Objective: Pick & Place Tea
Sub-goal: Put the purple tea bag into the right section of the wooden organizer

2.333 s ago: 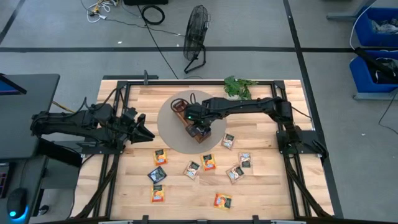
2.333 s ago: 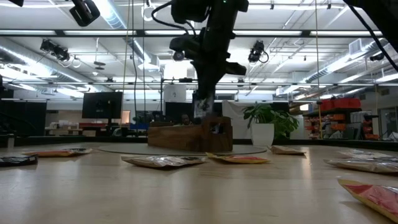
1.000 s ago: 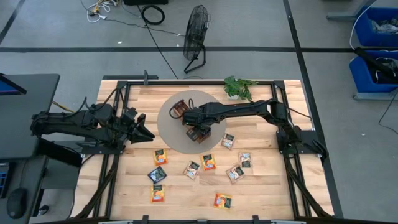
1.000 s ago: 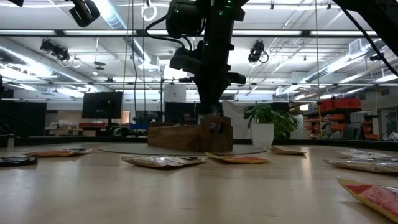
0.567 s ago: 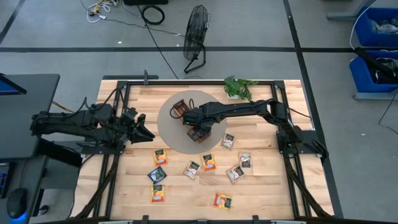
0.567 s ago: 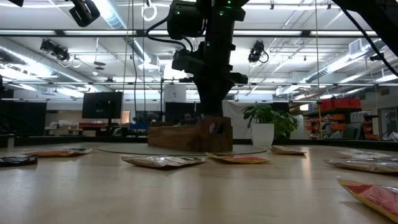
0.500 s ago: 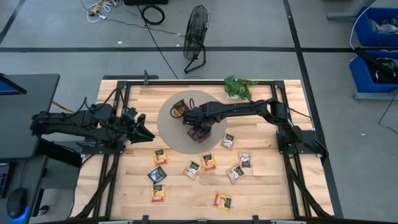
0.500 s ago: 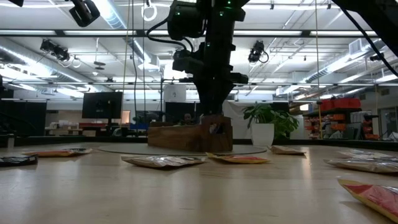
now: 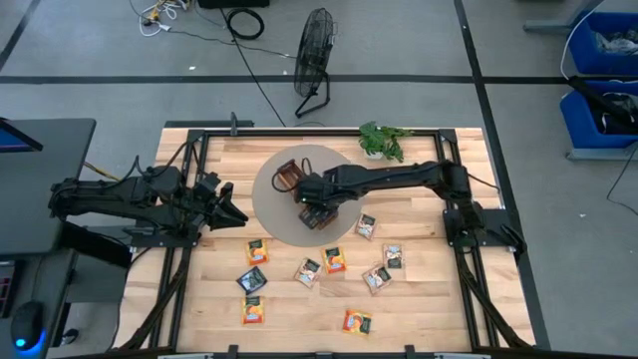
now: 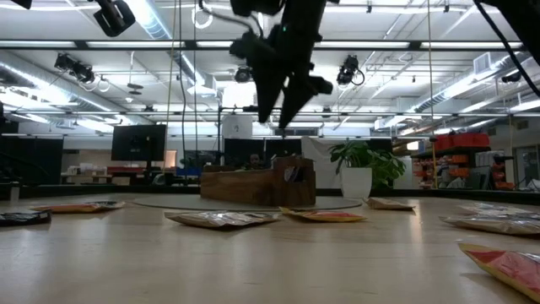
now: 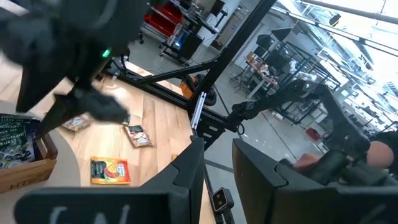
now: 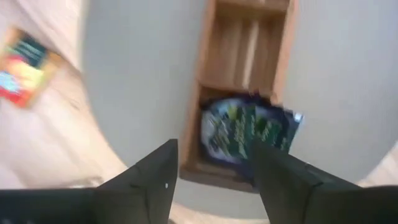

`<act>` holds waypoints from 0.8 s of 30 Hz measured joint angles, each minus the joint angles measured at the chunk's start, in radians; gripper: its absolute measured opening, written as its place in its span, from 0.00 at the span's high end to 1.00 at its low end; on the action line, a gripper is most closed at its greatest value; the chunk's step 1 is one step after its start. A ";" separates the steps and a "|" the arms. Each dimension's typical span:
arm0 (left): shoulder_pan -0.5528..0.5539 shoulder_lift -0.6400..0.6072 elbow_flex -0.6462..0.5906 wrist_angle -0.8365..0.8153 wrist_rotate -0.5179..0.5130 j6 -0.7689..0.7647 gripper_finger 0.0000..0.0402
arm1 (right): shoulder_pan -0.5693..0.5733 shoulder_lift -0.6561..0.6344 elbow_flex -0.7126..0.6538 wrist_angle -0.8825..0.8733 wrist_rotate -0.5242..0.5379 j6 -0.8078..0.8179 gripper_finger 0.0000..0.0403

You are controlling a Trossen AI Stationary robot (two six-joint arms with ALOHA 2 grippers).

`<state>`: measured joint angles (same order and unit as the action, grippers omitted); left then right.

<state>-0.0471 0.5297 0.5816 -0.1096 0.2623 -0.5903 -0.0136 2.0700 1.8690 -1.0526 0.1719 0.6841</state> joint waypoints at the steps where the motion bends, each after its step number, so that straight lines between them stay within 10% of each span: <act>1: 0.000 0.000 0.000 -0.012 0.000 0.000 0.78 | 0.007 -0.011 0.000 0.015 0.009 -0.002 0.50; 16: -0.049 0.009 0.000 -0.465 0.030 -0.106 0.77 | 0.110 -0.067 0.000 0.246 0.060 -0.040 0.52; 24: -0.149 0.086 0.000 -0.504 0.029 -0.225 0.59 | 0.165 -0.067 0.000 0.290 0.138 -0.035 0.52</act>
<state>-0.1958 0.6152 0.5816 -0.6135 0.2915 -0.8149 0.1509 2.0029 1.8690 -0.7630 0.3100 0.6491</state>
